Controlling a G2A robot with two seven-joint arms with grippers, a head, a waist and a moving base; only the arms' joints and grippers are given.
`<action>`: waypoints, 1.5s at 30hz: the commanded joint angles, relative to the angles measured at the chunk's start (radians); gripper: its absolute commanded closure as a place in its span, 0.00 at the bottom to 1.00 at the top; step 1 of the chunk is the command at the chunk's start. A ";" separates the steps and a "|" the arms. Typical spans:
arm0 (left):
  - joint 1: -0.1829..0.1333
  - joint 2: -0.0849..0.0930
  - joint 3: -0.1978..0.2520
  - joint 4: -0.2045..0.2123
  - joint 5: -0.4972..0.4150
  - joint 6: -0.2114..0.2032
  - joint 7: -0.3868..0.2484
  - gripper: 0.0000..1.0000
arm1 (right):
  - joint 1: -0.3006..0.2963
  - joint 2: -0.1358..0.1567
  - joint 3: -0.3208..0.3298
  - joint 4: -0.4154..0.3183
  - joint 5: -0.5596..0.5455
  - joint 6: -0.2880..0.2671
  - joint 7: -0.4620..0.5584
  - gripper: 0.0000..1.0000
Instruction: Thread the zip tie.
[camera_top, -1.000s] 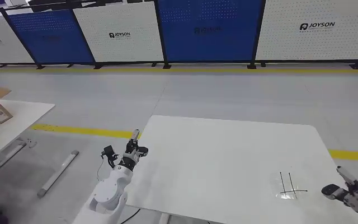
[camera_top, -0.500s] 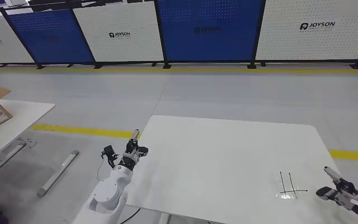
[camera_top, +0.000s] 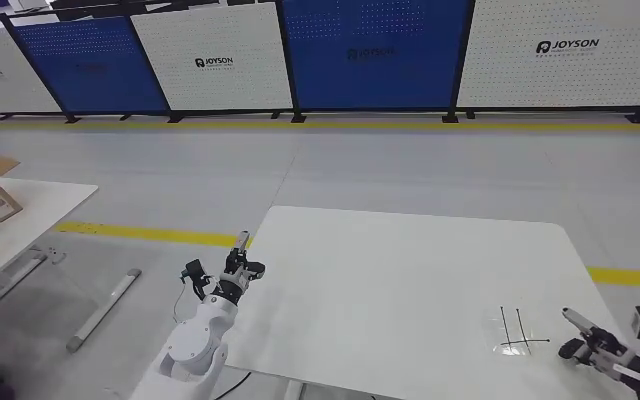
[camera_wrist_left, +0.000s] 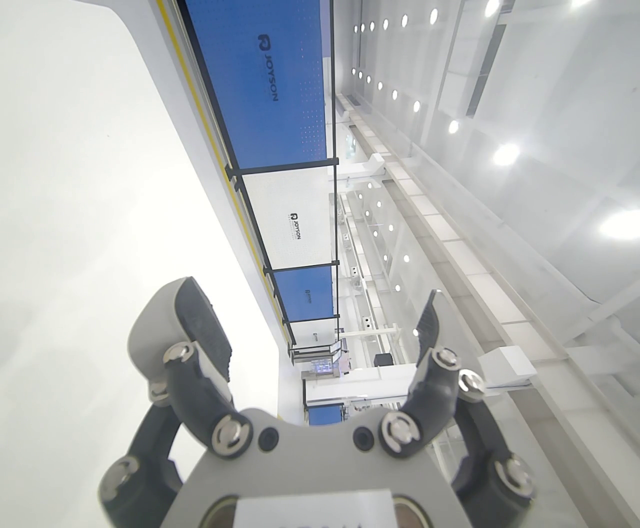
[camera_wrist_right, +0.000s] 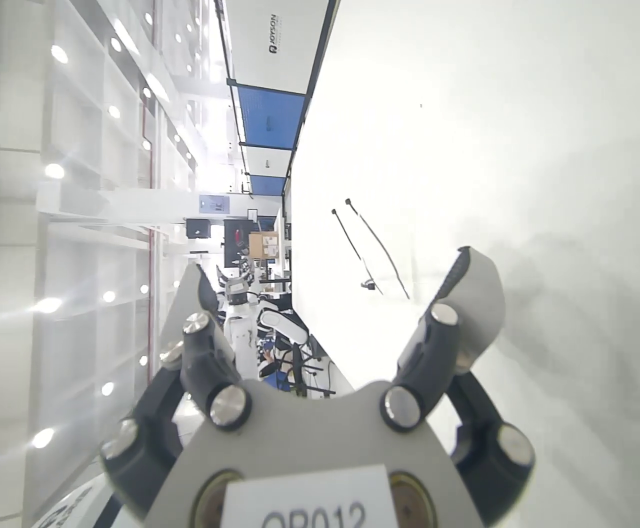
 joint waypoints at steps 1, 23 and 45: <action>0.000 0.000 0.000 0.000 0.000 0.000 0.000 0.00 | 0.001 0.001 -0.002 0.000 -0.009 -0.004 -0.006 0.00; 0.000 0.000 0.000 0.000 0.000 0.000 0.000 0.00 | -0.014 0.005 -0.032 -0.002 0.014 -0.042 -0.046 0.51; 0.000 0.000 0.000 0.000 0.000 0.000 0.000 0.00 | -0.047 0.026 -0.055 -0.009 -0.019 -0.059 -0.027 0.62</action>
